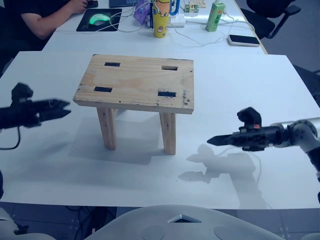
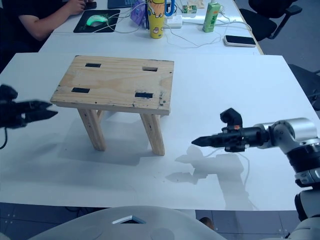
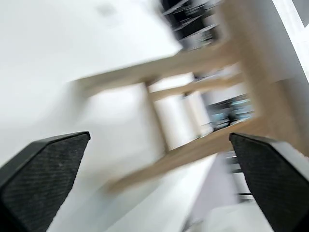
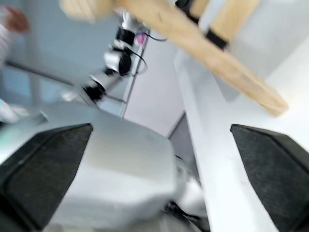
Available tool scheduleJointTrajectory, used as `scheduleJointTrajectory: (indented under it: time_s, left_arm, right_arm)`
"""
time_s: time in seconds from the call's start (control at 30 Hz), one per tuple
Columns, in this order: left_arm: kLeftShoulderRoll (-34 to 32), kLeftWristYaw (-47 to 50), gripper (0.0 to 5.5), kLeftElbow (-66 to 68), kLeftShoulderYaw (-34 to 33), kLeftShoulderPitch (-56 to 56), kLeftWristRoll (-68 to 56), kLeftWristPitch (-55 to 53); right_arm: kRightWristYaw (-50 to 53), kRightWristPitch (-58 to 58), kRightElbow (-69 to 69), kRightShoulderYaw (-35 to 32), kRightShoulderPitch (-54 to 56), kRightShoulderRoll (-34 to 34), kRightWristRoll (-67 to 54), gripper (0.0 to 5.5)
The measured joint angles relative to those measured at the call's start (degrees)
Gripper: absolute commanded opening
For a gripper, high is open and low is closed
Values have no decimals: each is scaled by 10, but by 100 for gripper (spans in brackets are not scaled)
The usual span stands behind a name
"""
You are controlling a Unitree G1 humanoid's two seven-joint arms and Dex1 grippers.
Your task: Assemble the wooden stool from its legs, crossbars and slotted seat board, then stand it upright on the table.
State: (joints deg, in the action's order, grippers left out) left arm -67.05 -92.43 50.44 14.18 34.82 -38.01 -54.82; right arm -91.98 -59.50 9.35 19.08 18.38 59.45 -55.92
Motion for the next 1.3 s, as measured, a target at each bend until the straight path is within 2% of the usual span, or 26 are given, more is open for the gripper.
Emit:
scheduleJointTrajectory:
  time_s: [0.2,0.3,0.37,0.5,0.6,0.7,0.8,0.87,1.03,1.23,1.3]
  left_arm:
    - [-71,0,409,-223,18,-131,-86,83]
    - [-118,0,360,-386,51,-271,-44,200]
    - [-129,0,323,-465,53,-332,-16,239]
    - [-105,39,262,-591,3,-355,-24,234]
    - [-48,104,214,-630,-8,-344,2,238]
    - [-19,133,164,-638,-13,-328,40,252]
    - [9,144,115,-620,-7,-286,92,284]
    - [36,148,85,-561,18,-239,165,329]
    - [156,168,9,-367,66,-115,259,406]
    - [317,310,0,-94,83,52,334,499]
    - [372,404,0,12,82,121,361,525]
  right_arm:
    - [97,76,-125,-55,-128,-53,16,431]
    - [170,100,-151,-73,-164,-121,26,380]
    - [201,108,-163,-71,-170,-162,36,340]
    - [243,112,-189,-64,-159,-232,38,278]
    - [243,108,-195,-57,-144,-243,41,226]
    - [233,109,-175,-51,-123,-243,62,176]
    - [232,120,-141,-52,-93,-257,83,126]
    - [234,147,-96,-48,-65,-288,111,94]
    - [290,317,105,-35,50,-348,255,15]
    - [422,507,354,-45,200,-423,355,1]
    - [495,573,446,-40,256,-451,403,1]
